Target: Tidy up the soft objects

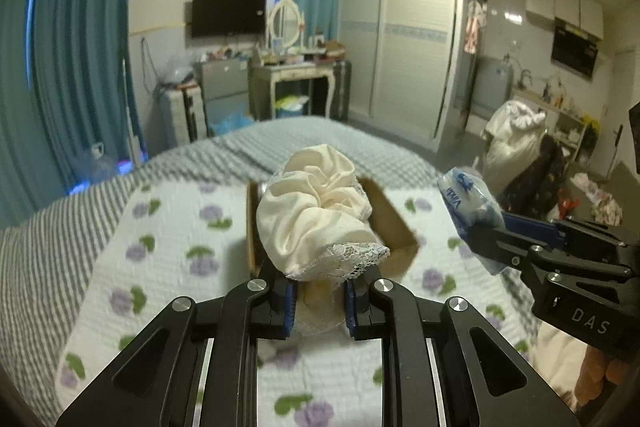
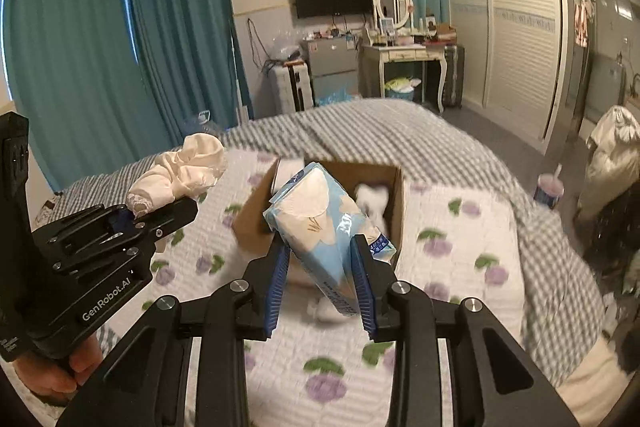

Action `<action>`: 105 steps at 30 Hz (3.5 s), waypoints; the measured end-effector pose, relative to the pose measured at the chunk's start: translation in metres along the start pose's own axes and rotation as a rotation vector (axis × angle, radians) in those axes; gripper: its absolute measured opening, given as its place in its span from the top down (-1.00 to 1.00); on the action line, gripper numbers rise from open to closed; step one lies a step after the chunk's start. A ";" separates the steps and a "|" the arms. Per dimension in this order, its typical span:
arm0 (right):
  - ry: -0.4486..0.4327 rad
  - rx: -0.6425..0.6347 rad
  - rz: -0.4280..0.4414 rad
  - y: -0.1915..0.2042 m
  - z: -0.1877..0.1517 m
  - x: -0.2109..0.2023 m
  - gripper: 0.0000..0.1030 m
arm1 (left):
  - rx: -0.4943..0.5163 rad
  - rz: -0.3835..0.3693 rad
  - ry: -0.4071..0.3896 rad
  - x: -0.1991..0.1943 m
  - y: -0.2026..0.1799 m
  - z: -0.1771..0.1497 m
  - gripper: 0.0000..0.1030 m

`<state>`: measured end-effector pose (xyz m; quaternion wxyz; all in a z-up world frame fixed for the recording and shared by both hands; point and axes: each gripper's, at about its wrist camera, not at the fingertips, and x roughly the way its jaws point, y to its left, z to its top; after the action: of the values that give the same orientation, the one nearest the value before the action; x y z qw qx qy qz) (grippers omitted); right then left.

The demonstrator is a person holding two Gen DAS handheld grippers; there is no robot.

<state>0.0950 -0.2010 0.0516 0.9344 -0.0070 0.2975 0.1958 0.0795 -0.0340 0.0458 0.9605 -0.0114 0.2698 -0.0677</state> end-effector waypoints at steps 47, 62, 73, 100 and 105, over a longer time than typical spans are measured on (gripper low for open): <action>0.071 -0.024 -0.030 -0.052 0.060 0.062 -0.21 | 0.078 0.086 -0.003 0.051 -0.007 0.083 -0.55; 0.005 -0.054 -0.071 0.017 0.016 -0.020 -0.81 | 0.038 0.204 -0.060 -0.029 0.036 0.020 -0.96; 0.117 -0.014 -0.065 0.019 -0.063 0.080 -0.81 | -0.032 0.218 0.088 0.034 0.050 -0.069 -0.96; 0.301 0.030 -0.029 -0.026 -0.130 0.208 0.23 | -0.035 0.160 0.384 0.142 0.036 -0.150 -0.31; 0.294 0.035 -0.019 -0.032 -0.126 0.195 0.24 | -0.027 0.152 0.384 0.134 0.036 -0.150 0.24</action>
<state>0.1824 -0.1759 -0.1643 0.8826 -0.0220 0.4345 0.1784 0.1189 -0.0140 -0.1538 0.8935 0.0094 0.4488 0.0077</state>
